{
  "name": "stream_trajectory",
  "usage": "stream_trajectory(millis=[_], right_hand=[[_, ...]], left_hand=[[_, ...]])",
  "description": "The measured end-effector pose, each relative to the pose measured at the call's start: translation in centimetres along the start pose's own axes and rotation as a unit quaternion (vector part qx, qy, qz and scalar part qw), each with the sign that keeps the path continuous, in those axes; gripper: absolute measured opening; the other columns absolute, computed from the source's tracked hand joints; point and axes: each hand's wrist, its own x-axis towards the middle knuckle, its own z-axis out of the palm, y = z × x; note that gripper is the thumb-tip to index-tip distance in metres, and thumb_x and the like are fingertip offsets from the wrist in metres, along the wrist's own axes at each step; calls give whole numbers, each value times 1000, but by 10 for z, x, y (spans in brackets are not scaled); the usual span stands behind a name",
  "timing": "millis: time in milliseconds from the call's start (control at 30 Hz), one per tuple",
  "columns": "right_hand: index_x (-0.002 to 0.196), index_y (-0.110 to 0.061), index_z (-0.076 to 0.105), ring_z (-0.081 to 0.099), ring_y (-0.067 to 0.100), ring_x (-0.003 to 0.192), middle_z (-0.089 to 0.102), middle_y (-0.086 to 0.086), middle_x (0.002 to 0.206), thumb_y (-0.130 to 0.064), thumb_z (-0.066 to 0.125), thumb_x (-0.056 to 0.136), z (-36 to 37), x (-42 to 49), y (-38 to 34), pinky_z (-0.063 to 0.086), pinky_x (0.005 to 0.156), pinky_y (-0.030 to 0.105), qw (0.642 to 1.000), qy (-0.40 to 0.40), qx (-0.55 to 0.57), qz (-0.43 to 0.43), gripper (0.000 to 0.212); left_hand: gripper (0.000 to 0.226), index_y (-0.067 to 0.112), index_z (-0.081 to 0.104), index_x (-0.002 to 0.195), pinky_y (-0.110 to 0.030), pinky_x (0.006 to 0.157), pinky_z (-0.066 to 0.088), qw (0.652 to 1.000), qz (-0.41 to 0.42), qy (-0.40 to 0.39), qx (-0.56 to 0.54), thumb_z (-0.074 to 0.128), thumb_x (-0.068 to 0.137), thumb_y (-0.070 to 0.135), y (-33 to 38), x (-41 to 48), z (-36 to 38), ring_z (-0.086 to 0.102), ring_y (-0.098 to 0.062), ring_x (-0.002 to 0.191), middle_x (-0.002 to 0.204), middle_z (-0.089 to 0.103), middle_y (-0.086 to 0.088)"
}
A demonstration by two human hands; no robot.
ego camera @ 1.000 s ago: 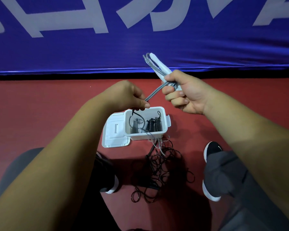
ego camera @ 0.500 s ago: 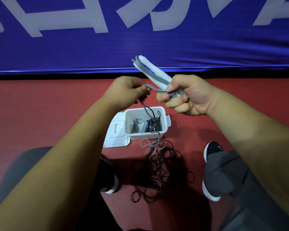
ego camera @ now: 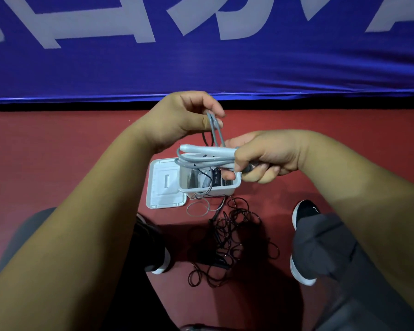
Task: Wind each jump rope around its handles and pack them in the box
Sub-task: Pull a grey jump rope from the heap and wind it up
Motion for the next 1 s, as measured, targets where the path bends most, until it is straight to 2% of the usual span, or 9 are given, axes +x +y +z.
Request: stream_trajectory(millis=[133, 267, 400, 500, 567, 700, 767, 867, 1000], right_hand=[[115, -7, 57, 23, 6, 45, 65, 9, 96, -1, 55, 83, 2, 7, 5, 19, 38, 9, 997, 37, -50, 44, 33], [102, -1, 53, 26, 7, 41, 64, 0, 62, 3, 48, 97, 6, 14, 6, 16, 39, 14, 988, 114, -88, 57, 7], [120, -8, 56, 31, 11, 47, 56, 5, 74, -6, 52, 96, -5, 30, 14, 21, 44, 18, 964, 247, -97, 18, 25], [112, -10, 60, 28, 10, 45, 51, 7, 76, -8, 48, 98, -13, 38, 16, 20, 42, 19, 950, 307, -54, -21, 19], [106, -12, 60, 26, 10, 46, 50, 7, 77, -8, 50, 97, -16, 41, 16, 18, 41, 18, 946, 321, 2, -41, 15], [106, -16, 63, 21, 9, 50, 50, 3, 75, -15, 64, 97, -12, 42, 13, 13, 40, 17, 958, 263, 88, -73, 8], [116, -19, 66, 19, 8, 51, 51, -1, 72, -41, 73, 97, -9, 40, 9, 15, 38, 16, 960, 244, 113, -80, 30], [117, -20, 64, 19, 8, 49, 52, -1, 72, -73, 65, 92, -7, 43, 6, 15, 39, 17, 947, 268, 151, -91, 59], [105, -18, 66, 21, 7, 44, 51, 0, 70, -66, 57, 101, -13, 46, 8, 16, 37, 17, 922, 311, 209, -102, 49]], left_hand=[[14, 11, 79, 99, -33, 82, 58, 989, 6, 4, 145, 79, 88, 3, 6, -1, 8, 69, -14, 86, 93, 79, -6], [9, 24, 82, 94, -34, 82, 58, 961, 11, -7, 275, 80, 90, 17, 9, -4, 10, 72, -13, 88, 94, 78, 6], [10, 29, 80, 99, -34, 75, 55, 922, 9, -24, 387, 75, 92, 24, 12, -8, 8, 67, -8, 80, 87, 75, 9], [21, 33, 79, 111, -31, 75, 55, 915, -34, -45, 400, 65, 98, 24, 11, -10, 4, 69, -14, 83, 88, 75, 6], [17, 29, 79, 108, -30, 70, 56, 908, -60, -52, 411, 67, 98, 22, 7, -11, 4, 69, -10, 71, 79, 74, 6], [12, 4, 71, 89, -28, 57, 59, 917, -133, -31, 376, 67, 98, 11, -4, -9, 6, 73, -14, 58, 70, 76, -7], [18, -4, 64, 94, -35, 52, 62, 926, -186, -8, 329, 54, 102, 8, -10, -7, 12, 76, -29, 60, 71, 75, -17], [21, -6, 63, 102, -35, 47, 58, 942, -218, 19, 255, 48, 105, 8, -12, -6, 22, 75, -35, 58, 71, 74, -21], [24, -1, 67, 102, -50, 71, 66, 975, -192, 60, 93, 60, 107, 21, -14, -5, 27, 78, -42, 78, 93, 74, -25]])
